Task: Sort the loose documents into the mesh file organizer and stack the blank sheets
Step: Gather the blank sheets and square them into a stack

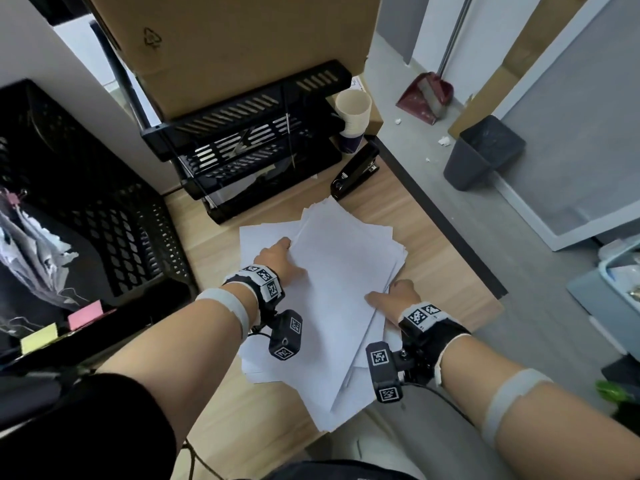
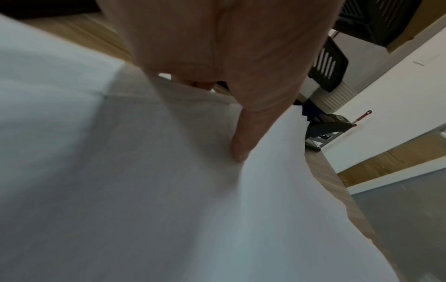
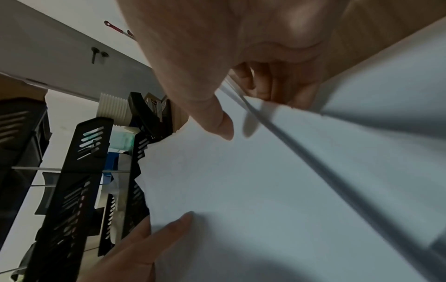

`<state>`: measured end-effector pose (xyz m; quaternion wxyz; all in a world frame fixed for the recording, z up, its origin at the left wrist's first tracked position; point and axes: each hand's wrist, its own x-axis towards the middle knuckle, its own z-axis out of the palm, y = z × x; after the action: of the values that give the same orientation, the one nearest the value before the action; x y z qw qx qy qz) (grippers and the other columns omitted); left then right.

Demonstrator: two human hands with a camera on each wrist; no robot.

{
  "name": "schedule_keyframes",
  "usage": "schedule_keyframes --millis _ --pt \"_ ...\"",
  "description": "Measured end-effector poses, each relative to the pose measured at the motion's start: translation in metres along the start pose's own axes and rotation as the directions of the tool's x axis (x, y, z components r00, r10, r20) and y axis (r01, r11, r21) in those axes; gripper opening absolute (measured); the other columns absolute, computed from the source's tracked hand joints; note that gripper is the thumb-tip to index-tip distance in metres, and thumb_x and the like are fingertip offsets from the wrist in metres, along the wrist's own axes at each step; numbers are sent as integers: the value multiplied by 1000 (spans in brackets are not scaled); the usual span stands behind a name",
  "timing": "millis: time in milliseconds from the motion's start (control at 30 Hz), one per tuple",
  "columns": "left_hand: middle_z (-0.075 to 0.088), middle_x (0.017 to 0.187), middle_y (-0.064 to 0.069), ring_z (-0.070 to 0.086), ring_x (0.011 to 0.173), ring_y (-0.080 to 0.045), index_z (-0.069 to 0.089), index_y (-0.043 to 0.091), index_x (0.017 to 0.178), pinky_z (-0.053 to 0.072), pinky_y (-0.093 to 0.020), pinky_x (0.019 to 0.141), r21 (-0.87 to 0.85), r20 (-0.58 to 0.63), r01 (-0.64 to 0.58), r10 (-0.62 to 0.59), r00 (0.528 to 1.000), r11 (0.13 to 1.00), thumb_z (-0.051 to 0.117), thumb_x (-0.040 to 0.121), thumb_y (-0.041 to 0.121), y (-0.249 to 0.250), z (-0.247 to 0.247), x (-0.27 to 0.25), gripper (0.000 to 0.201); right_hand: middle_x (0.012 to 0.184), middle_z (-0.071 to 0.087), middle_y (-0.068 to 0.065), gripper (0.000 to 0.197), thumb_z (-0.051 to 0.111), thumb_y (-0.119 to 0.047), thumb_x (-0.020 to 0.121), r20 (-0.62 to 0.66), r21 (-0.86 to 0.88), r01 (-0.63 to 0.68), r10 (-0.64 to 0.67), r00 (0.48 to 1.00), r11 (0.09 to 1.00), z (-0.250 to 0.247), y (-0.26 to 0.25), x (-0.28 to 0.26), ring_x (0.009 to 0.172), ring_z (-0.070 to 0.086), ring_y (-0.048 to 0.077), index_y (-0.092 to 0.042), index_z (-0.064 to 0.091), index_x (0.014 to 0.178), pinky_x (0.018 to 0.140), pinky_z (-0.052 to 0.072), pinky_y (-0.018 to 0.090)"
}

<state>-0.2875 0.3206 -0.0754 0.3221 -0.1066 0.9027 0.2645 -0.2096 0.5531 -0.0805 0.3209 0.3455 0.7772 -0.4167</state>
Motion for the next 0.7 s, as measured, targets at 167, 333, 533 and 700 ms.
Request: schedule_keyframes --millis 167,333,533,700 --pt "69 100 -11 65 90 -33 55 18 104 55 -36 78 -85 -10 -39 38 999 996 73 80 19 -10 2 -11 30 107 66 8 60 74 -41 77 100 -6 25 -25 995 1000 -1 3 7 93 64 27 -7 56 122 80 53 34" --pt "65 85 -1 60 80 -26 54 20 101 45 -25 65 -165 -67 -94 84 994 982 69 84 13 -17 1 -24 23 102 62 4 36 71 -28 84 71 10 44 -45 996 999 0 0 1 92 62 26 -13 52 110 76 52 36" --pt "62 87 1 59 75 -17 55 23 115 41 -19 57 -179 -44 -165 160 986 970 75 82 13 -17 2 -43 40 106 56 10 57 77 -30 74 -59 -10 35 -35 998 999 7 -3 -4 88 62 29 -13 36 110 72 52 35" --pt "65 118 -10 61 111 -29 58 15 129 42 -24 82 -12 123 -269 268 955 963 57 89 5 -13 11 -61 42 113 63 14 56 70 -27 77 57 -32 11 -9 998 999 12 -1 -3 91 64 32 -8 47 124 76 53 37"
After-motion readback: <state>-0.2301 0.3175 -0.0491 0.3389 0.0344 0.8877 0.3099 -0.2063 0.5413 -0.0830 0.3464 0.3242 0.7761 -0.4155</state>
